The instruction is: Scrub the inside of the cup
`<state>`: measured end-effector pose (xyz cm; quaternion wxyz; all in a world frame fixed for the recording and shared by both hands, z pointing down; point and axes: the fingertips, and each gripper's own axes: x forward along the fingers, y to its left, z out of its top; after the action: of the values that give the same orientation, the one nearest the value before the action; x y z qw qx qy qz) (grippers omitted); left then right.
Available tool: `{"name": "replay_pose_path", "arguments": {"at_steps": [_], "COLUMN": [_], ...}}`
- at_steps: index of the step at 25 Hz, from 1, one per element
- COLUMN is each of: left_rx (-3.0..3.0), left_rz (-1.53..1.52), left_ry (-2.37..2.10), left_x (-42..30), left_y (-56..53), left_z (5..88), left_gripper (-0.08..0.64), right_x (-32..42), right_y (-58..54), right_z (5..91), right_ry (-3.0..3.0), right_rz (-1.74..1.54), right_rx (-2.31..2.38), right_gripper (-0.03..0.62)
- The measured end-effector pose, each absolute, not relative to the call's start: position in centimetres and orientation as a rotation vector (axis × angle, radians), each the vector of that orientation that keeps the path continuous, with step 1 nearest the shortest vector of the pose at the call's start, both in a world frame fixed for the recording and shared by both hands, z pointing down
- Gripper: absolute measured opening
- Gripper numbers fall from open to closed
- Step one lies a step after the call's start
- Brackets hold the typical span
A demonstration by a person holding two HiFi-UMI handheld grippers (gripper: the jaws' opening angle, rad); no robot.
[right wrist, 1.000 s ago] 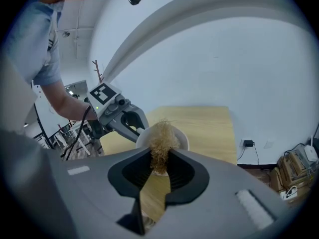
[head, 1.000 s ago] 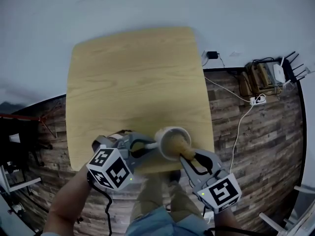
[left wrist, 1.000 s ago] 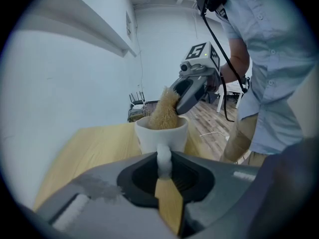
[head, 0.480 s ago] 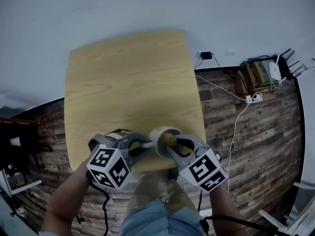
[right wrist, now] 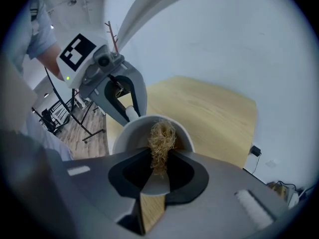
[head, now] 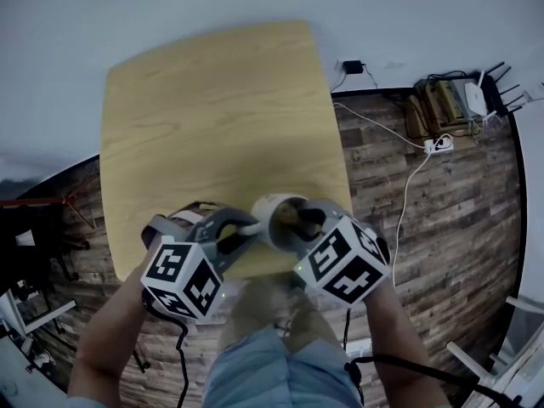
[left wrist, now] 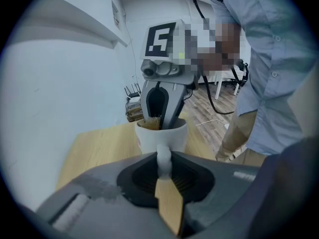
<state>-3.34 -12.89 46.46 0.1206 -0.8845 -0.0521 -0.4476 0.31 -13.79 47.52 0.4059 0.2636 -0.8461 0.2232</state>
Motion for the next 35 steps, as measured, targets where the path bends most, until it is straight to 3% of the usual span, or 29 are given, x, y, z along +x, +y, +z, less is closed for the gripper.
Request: {"name": "replay_pose_path", "arguments": {"at_steps": [11, 17, 35], "left_rx": [-2.564, -2.561, -2.479], "left_rz": [-1.327, -1.333, -1.361], "left_ry": [-0.126, -0.132, -0.115], "left_x": [-3.3, -3.3, -3.9], "left_y": [-12.4, -12.3, -13.5], "left_z": [46.7, 46.9, 46.4], "left_gripper": [0.067, 0.066, 0.067], "right_x": [-0.7, -1.7, 1.3], "right_y": [-10.8, -12.1, -14.7], "right_z": [48.2, 47.0, 43.8], "right_ry": [-2.081, -2.236, -2.241], "right_rz": [0.769, 0.884, 0.517], "right_rx": [0.420, 0.513, 0.911], "right_gripper": [0.068, 0.067, 0.067]}}
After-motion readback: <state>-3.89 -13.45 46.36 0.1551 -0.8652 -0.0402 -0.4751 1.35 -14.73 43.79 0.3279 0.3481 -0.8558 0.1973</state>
